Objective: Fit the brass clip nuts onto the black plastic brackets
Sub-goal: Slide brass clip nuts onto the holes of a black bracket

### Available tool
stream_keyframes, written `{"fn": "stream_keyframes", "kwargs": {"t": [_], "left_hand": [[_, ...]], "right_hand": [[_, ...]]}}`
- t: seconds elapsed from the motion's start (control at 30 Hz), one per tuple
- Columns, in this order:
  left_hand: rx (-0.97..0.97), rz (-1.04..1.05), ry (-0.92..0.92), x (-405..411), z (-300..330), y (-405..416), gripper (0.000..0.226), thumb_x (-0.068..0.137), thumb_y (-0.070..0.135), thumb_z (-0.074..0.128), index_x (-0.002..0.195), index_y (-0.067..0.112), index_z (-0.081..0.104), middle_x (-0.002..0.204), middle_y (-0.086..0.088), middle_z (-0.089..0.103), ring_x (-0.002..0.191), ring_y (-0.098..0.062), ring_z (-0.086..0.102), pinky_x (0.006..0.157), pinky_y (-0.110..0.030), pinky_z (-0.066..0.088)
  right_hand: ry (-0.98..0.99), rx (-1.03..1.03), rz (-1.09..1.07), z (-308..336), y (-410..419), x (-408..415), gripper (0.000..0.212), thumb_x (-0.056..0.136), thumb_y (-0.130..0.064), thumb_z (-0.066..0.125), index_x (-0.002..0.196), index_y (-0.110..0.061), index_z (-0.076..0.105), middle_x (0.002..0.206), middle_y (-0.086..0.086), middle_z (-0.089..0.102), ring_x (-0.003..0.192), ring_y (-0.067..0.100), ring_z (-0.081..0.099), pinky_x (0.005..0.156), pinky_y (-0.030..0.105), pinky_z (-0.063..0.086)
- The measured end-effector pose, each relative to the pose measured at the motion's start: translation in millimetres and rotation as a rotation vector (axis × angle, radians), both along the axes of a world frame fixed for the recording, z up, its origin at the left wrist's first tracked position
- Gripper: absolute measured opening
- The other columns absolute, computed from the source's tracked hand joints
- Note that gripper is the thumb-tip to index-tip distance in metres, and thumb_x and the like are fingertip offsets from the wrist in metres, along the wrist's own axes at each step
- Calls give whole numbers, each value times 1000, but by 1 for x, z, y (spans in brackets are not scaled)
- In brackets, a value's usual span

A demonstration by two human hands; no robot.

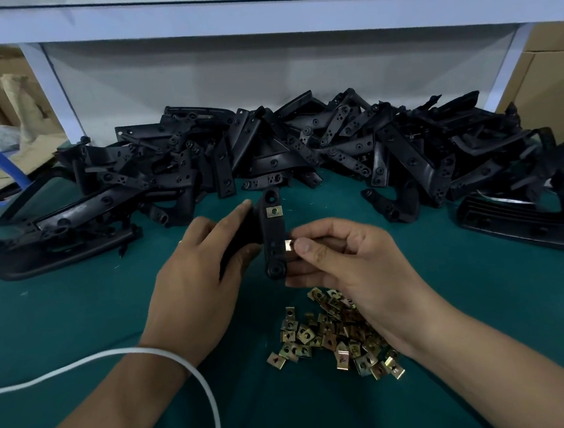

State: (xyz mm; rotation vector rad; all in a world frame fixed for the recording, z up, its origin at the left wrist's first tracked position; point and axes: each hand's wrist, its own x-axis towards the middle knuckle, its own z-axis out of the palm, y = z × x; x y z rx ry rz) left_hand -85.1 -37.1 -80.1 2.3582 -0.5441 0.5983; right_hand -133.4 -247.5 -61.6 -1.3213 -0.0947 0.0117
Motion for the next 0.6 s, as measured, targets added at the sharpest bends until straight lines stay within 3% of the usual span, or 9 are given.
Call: {"fn": "stream_keyframes", "kwargs": {"t": [0.23, 0.43, 0.6], "left_hand": [[-13, -15, 2, -3, 3, -1, 61, 95, 50, 46, 154, 36, 44, 99, 7, 47, 81, -15, 51, 65, -33, 46], [8, -61, -15, -5, 5, -2, 62, 94, 50, 44, 155, 34, 44, 98, 3, 49, 79, -21, 53, 64, -42, 51], [55, -13, -101, -6, 6, -1, 57, 95, 38, 59, 151, 33, 50, 99, 4, 52, 80, -21, 55, 60, -40, 53]], "right_hand": [[-10, 3, 14, 3, 2, -2, 15, 95, -4, 70, 107, 3, 74, 103, 24, 78, 92, 37, 78, 79, 36, 64], [-77, -150, 25, 4, -1, -3, 12, 96, -4, 71, 105, 3, 74, 98, 19, 80, 89, 35, 79, 78, 36, 65], [-79, -268, 12, 5, -2, -4, 7, 95, -5, 73, 100, -1, 75, 93, 14, 81, 84, 31, 79, 77, 35, 65]]}}
